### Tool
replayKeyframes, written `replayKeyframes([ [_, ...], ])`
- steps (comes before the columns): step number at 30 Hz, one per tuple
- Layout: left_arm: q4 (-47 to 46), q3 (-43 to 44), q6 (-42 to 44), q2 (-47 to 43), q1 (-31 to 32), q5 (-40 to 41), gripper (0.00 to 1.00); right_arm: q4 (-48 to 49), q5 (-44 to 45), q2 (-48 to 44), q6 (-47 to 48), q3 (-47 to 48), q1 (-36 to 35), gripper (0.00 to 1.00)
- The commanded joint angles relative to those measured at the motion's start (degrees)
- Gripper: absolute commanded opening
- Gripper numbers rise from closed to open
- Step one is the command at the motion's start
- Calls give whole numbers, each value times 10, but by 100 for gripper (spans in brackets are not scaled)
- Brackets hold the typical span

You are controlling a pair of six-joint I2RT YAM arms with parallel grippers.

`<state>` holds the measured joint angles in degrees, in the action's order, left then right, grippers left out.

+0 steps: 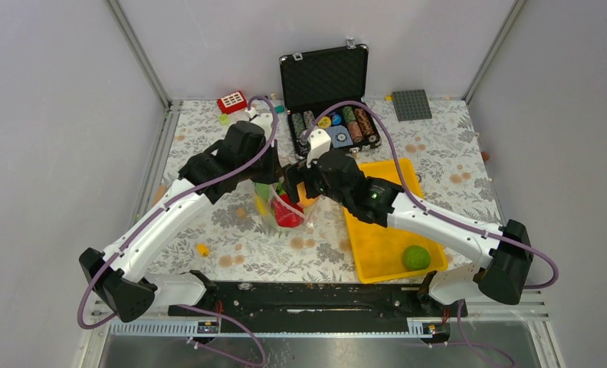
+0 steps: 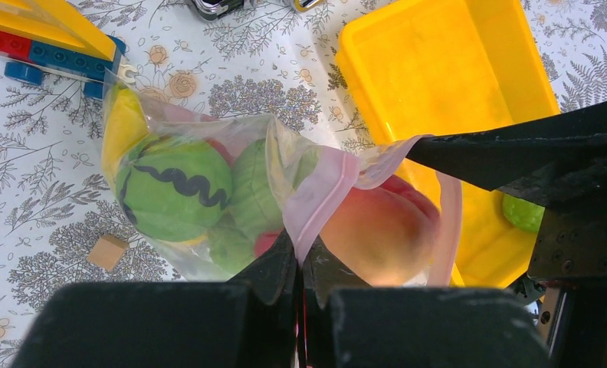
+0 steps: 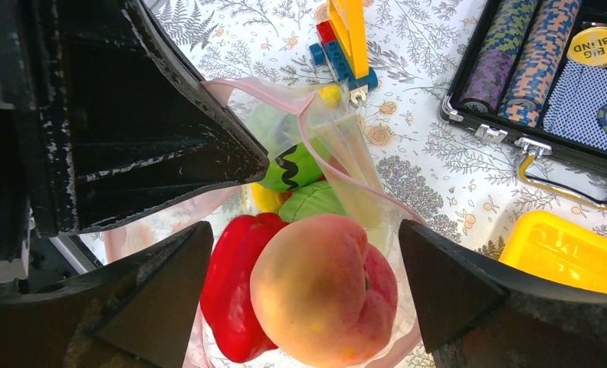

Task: Place the food in the zip-top bag and seal the zipper
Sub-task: Place the fake fruit in the zipper food storage bag, then pick up the fake fruit from the bin.

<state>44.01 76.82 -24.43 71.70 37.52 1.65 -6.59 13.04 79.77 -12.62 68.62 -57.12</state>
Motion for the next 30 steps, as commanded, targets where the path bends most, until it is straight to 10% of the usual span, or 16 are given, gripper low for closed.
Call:
replayKeyframes([
  [1, -40, 33, -4, -16, 0, -2, 2, 31, 24, -3, 5, 18, -6, 100],
  [20, -47, 29, -13, -17, 0, 36, 2, 48, -8, -149, 5, -78, -6, 100],
  [30, -56, 21, -7, -25, -1, 32, 1, -306, 218, -236, -196, -96, 63, 100],
])
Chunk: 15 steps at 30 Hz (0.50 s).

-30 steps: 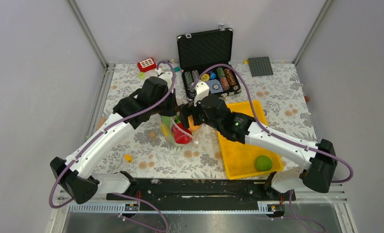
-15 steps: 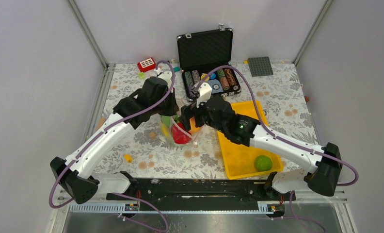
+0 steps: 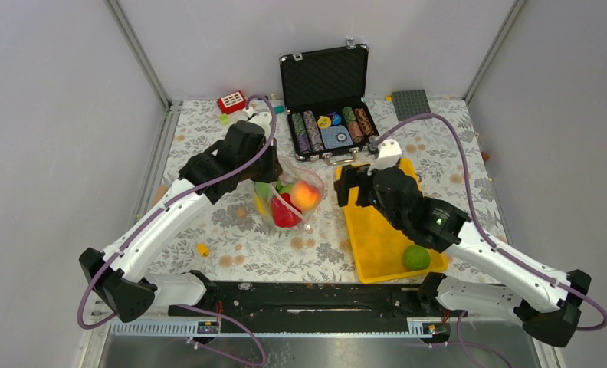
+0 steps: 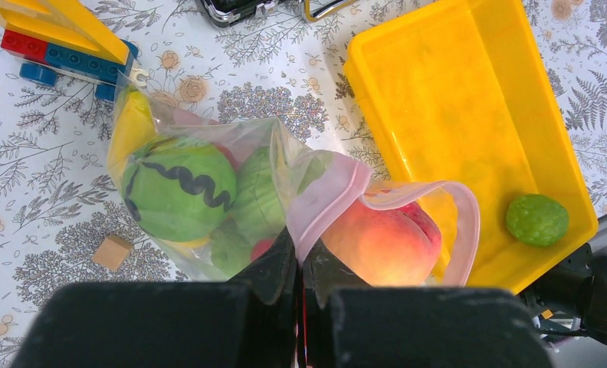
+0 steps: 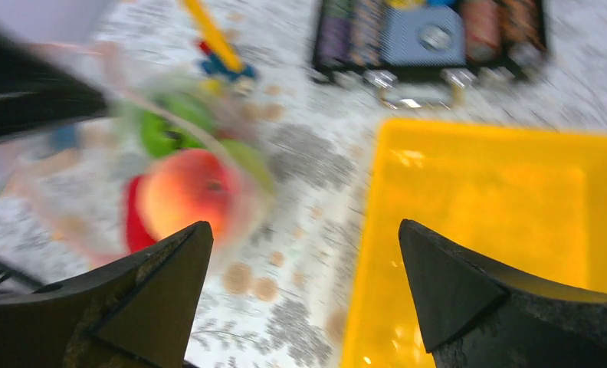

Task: Place the food in the zip-top bag and seal the zipper
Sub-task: Pick up the fake fruit from the bin.

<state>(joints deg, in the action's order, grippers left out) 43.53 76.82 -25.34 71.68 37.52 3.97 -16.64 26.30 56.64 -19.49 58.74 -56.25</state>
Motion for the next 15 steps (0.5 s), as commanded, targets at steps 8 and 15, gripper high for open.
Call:
replayKeyframes([
  [8, -68, 3, 7, -38, -1, -8, 2, -466, 45, -2, -254, -39, 208, 100],
  [15, -71, 0, 8, -31, -1, -19, 2, -473, 2, -17, -296, -141, 266, 100],
])
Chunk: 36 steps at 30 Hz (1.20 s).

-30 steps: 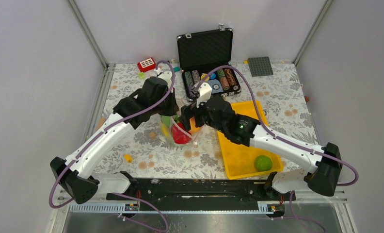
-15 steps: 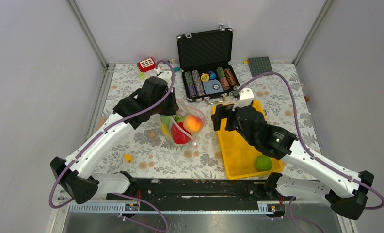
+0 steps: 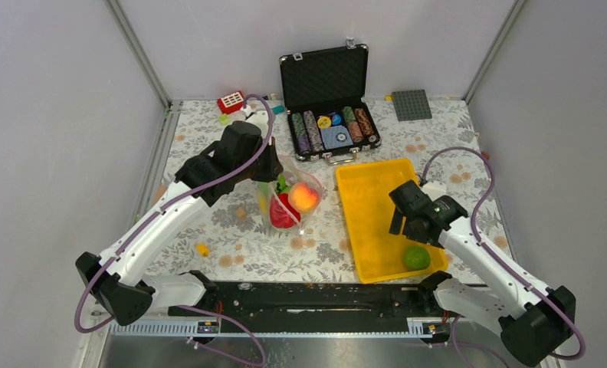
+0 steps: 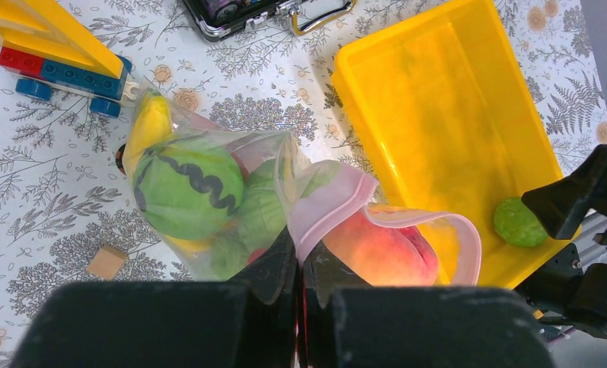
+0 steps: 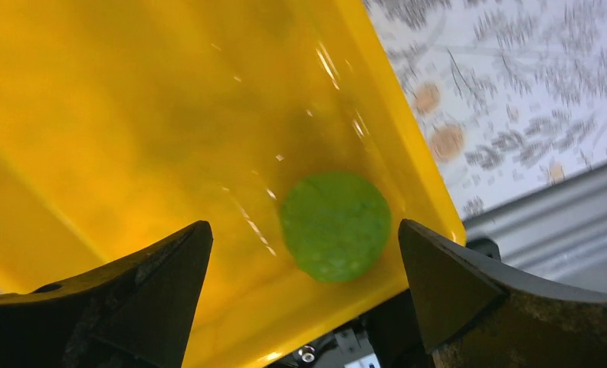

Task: Place the food in the zip-top bag and seal the zipper
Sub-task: Pick up the fake fruit from the bin.

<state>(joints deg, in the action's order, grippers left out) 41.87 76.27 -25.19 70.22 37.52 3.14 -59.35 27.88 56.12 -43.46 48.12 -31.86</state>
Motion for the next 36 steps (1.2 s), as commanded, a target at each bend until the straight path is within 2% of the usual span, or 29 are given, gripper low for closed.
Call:
replayKeyframes([
  [1, -54, 6, 7, -15, -1, -11, 2, -40, -17, -11, -57, -45, 26, 100],
  [15, -53, 5, 10, -10, -1, -3, 2, 35, -84, 39, -27, -104, 31, 99],
  [22, -51, 5, 13, -12, -1, 5, 3, 64, -110, 77, -20, -122, 32, 95],
  [27, -51, 4, 13, -12, -2, 6, 3, 83, -127, 89, -9, -127, 31, 83],
  [32, -50, 5, 12, -12, -2, 8, 3, 90, -135, 77, 2, -121, 31, 58],
  [36, -49, 6, 12, -12, -2, 11, 3, 102, -137, 38, 33, -102, 31, 45],
])
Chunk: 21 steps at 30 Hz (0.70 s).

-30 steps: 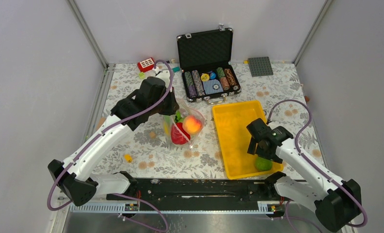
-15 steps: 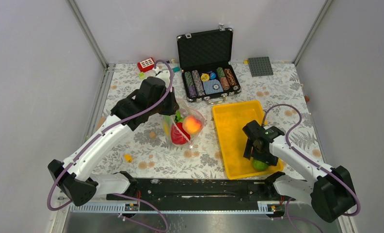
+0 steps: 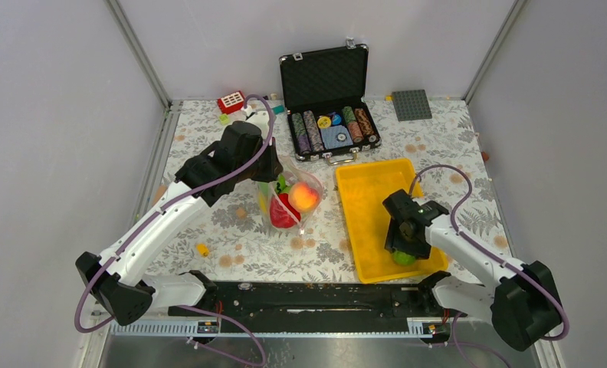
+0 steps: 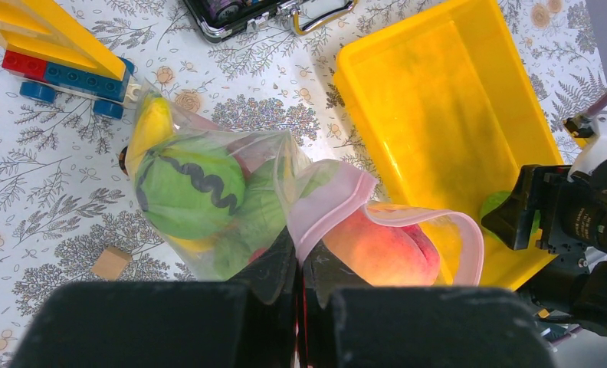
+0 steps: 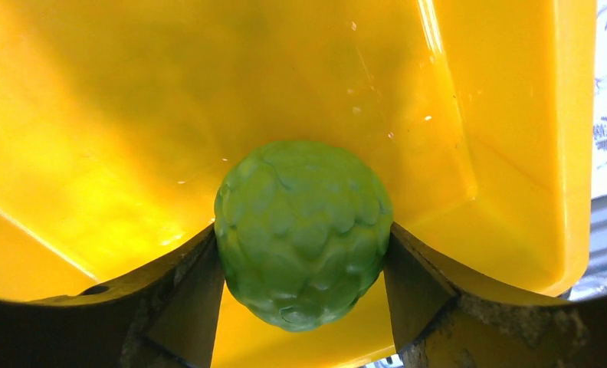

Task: Place the food in the zip-top bag and seal the zipper
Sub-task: Pick up the fake fruit from the bin, then place the fake fruit in the zipper food storage bag.

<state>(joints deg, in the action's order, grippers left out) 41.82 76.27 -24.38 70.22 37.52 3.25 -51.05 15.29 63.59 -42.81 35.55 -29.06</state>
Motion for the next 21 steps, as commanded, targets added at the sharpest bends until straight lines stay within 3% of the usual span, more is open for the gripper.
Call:
replayKeyframes([
  [1, -48, 6, 3, -12, -2, 10, 3, 28, -12, -52, 36, 29, 3, 43],
  [8, -46, 11, 3, -11, -2, 14, 3, 118, -57, -175, 94, 57, 3, 35],
  [13, -43, 16, 1, -8, -2, 13, 2, 298, -244, -264, 92, 30, 3, 30],
  [16, -43, 18, -1, -6, -2, 9, 2, 397, -316, -269, 79, 31, 1, 30],
  [21, -40, 18, -9, -5, -2, 14, 2, 456, -323, -209, 125, 101, -62, 29],
])
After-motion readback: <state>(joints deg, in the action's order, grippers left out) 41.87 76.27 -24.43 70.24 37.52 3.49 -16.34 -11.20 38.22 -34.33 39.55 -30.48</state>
